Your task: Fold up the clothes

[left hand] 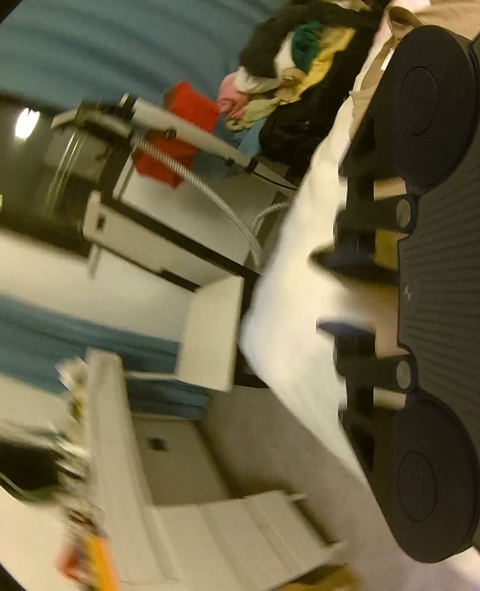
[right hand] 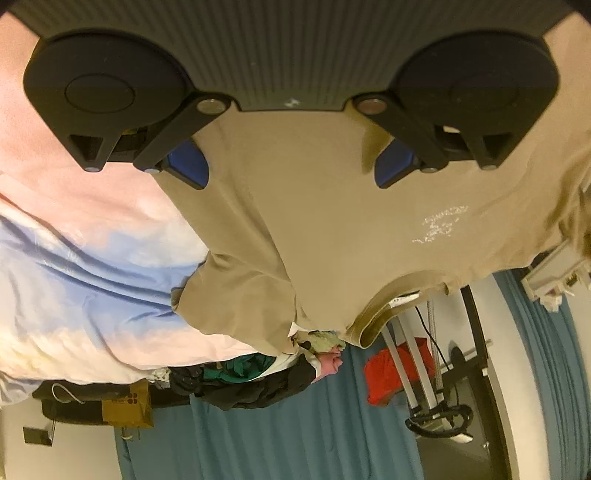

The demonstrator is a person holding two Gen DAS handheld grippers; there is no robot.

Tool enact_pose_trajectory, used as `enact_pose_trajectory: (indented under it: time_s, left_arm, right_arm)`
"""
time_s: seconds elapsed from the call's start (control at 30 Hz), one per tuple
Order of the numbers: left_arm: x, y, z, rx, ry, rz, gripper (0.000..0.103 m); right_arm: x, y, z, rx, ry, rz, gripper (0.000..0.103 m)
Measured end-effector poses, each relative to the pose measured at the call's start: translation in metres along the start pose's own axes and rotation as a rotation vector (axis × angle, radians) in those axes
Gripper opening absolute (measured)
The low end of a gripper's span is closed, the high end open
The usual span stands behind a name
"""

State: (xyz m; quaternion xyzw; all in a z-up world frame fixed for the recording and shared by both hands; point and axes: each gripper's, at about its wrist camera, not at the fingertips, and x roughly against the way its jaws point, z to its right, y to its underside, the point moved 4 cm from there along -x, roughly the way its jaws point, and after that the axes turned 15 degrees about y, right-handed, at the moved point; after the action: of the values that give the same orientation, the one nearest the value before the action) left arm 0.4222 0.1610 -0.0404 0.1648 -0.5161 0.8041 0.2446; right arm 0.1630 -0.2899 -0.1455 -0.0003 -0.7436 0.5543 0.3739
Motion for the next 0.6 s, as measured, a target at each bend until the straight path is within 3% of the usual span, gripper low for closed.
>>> enact_pose_trajectory:
  time_s: [0.2,0.3,0.43,0.53,0.6]
  left_arm:
    - [0.044,0.043,-0.049,0.1,0.106,-0.029,0.056]
    - [0.062,0.069,-0.05,0.116,0.216,-0.034,0.051]
    - [0.059,0.08,-0.037,0.12,0.309,-0.037,0.051]
    - [0.042,0.082,-0.028,0.098,0.31,-0.052,0.061]
    - [0.026,0.086,-0.023,0.074,0.282,-0.076,0.079]
  right_arm:
    - [0.0,0.002,-0.004,0.032,0.019,0.005,0.098]
    - [0.001,0.002,-0.004,0.035,0.015,0.004,0.098]
    - [0.003,0.003,-0.003,0.027,0.007,-0.004,0.098]
    - [0.004,0.004,-0.003,0.024,0.005,-0.01,0.098]
    - [0.003,0.004,-0.003,0.023,0.005,-0.014,0.098]
